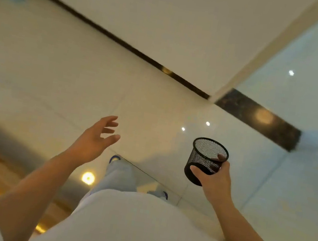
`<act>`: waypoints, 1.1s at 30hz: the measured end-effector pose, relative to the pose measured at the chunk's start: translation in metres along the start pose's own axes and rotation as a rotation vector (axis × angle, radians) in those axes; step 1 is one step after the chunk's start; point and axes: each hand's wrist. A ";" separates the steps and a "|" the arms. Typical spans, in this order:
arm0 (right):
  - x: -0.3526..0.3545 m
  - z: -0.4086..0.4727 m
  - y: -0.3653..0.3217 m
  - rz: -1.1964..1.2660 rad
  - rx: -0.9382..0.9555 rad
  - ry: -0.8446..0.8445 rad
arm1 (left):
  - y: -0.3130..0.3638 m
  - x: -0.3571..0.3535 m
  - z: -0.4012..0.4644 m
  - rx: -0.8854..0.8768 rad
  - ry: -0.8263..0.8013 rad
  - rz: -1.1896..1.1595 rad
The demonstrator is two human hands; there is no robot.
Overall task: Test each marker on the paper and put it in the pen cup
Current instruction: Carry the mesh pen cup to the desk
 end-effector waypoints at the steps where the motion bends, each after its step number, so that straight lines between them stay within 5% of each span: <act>1: -0.020 0.007 -0.020 -0.033 0.039 -0.032 | -0.015 0.027 -0.008 0.029 0.081 -0.043; 9: -0.220 0.026 -0.181 -0.198 0.256 -0.298 | -0.107 0.226 -0.049 0.227 0.417 -0.212; 20: -0.483 0.053 -0.383 -0.334 0.415 -0.539 | -0.161 0.452 0.007 0.229 0.757 -0.362; 33: -0.781 0.062 -0.683 -0.638 0.721 -0.867 | -0.230 0.679 0.057 0.589 1.080 -0.476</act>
Point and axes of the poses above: each hand's wrist, its own z-axis towards the middle knuckle, its own x-axis out of the back of the hand, y = z × x, and after that the axes turned 5 degrees about -z, right-handed
